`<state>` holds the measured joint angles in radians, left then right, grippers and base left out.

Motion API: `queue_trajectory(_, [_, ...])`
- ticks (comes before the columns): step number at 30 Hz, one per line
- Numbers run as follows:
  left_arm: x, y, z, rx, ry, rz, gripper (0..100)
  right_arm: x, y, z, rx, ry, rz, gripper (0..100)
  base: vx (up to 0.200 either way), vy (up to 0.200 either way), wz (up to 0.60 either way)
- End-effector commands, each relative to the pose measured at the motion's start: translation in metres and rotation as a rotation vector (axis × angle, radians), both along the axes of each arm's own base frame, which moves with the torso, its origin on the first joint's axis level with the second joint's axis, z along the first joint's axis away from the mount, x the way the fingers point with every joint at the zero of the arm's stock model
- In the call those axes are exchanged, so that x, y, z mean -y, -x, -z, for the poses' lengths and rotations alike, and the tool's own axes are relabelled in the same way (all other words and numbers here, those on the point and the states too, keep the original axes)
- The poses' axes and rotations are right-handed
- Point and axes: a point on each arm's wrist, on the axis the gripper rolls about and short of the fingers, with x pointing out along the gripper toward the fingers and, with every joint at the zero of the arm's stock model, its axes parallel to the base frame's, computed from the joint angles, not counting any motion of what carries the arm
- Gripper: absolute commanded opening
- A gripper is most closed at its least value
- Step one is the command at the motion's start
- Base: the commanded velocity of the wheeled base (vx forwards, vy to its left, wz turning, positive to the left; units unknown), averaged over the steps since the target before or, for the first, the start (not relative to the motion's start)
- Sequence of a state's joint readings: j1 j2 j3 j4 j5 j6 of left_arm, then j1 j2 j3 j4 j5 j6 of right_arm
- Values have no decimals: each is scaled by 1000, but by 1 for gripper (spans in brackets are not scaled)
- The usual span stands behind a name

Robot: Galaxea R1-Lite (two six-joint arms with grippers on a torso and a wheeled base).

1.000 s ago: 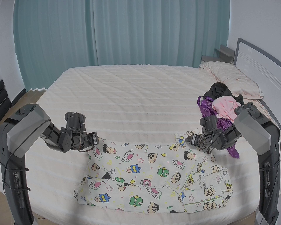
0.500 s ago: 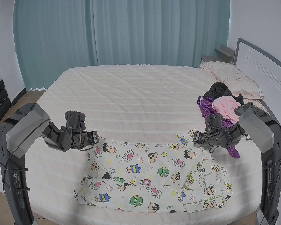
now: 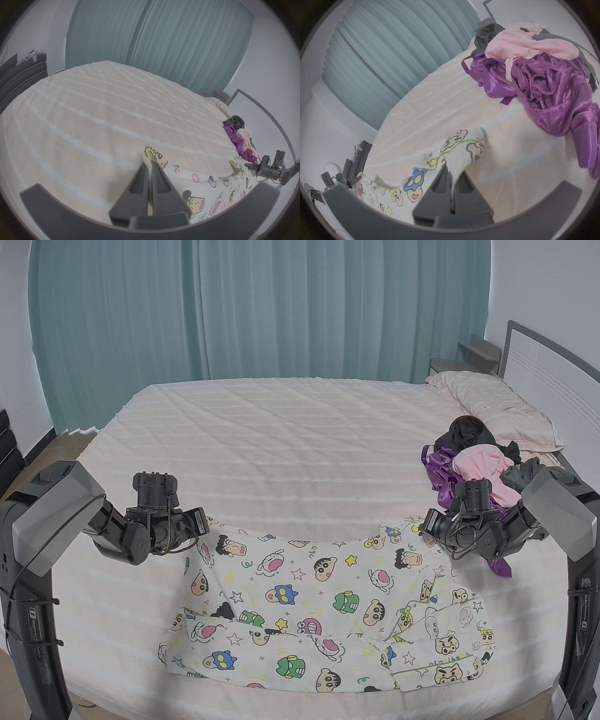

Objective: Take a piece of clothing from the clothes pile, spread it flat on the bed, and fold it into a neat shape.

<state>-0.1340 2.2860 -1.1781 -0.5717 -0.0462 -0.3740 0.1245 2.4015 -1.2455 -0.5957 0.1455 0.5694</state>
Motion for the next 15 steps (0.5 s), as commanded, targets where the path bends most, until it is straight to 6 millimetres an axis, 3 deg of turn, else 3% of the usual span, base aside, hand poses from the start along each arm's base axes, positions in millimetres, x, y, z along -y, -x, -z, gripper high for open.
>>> queue_trajectory(1, [-1, 1, -1, 7, -1, -10, 0, 3, 2, -10, 27, -5, 6, 0, 0, 0, 0])
queue_trajectory(15, [-2, -2, 5, 45, 3, -14, 0, 1, -2, -16, 93, -17, 3, 0, 0, 0, 0])
